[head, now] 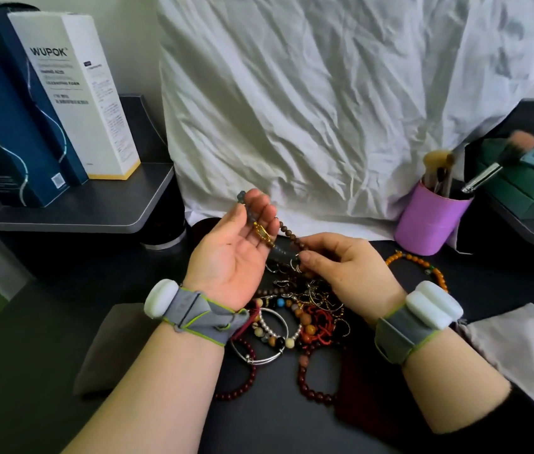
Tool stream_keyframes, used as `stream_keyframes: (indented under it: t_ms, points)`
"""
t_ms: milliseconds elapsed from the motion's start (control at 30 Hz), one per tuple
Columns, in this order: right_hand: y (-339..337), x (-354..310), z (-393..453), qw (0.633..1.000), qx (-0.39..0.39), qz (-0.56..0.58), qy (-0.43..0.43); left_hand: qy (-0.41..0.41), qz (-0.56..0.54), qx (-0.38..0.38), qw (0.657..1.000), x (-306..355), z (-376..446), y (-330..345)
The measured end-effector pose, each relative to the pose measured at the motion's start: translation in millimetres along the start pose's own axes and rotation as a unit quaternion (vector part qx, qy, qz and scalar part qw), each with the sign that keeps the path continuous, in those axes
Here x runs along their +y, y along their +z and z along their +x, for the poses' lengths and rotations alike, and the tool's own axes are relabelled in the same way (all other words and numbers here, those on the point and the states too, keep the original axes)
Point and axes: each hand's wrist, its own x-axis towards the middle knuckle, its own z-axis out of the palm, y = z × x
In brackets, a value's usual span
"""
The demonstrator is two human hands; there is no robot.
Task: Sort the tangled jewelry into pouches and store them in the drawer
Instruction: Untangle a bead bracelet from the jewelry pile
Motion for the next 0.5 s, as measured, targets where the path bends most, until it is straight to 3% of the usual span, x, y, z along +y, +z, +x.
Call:
stream_keyframes:
  t_ms: [300, 367, 433, 500]
  points:
    - [-4, -1, -4, 0.995, 0.0, 0.087, -0.046, -0.004, -0.057, 0.044, 0.997, 3, 0, -10]
    - [-3, 0, -5, 0.995, 0.028, -0.031, -0.092, 0.006, -0.034, 0.048, 0.998, 1, -1, -10]
    - [-3, -2, -6, 0.966, 0.028, -0.197, -0.167, 0.024, 0.011, 0.051, 0.998, -3, -2, -9]
    - [-1, -5, -8, 0.937, -0.002, -0.281, -0.207, 0.036, 0.052, 0.049, 0.997, -7, -4, -7]
